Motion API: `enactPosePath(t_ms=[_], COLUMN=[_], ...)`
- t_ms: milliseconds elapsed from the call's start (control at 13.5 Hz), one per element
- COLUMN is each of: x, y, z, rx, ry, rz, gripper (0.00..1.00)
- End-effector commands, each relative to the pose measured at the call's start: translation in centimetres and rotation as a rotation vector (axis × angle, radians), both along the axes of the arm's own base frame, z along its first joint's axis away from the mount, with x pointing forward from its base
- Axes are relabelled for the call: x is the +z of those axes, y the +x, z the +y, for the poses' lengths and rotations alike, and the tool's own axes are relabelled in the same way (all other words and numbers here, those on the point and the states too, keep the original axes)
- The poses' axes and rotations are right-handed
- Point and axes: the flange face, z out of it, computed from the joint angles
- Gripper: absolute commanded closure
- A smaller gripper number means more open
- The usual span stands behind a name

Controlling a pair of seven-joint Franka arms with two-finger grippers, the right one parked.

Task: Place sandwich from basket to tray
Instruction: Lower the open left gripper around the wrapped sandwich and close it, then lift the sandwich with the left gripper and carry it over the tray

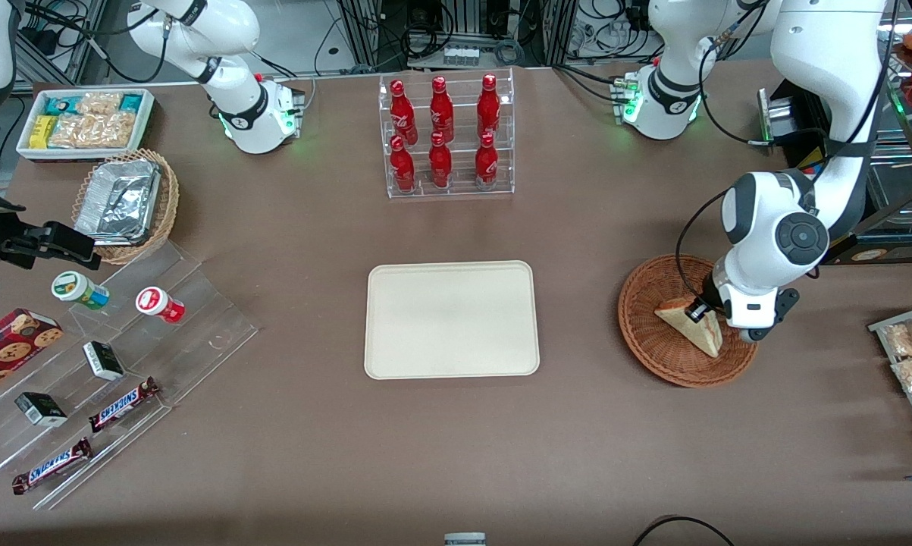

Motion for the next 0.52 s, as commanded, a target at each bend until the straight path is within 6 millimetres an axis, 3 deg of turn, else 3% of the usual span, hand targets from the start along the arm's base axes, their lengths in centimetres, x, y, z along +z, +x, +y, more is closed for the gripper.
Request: enactPosePath(t_ms=[0,222,444], x=[2.1,7.7,12.8], y=[1.2,1.6,1.3], z=[-1.0,-5.3,-11.7], rx=[-0.012,-0.120,-0.226], ry=[0.021,0.083,0.124], rz=[0.027,0.096,0.143], gripper=[1.00,1.00,1.00])
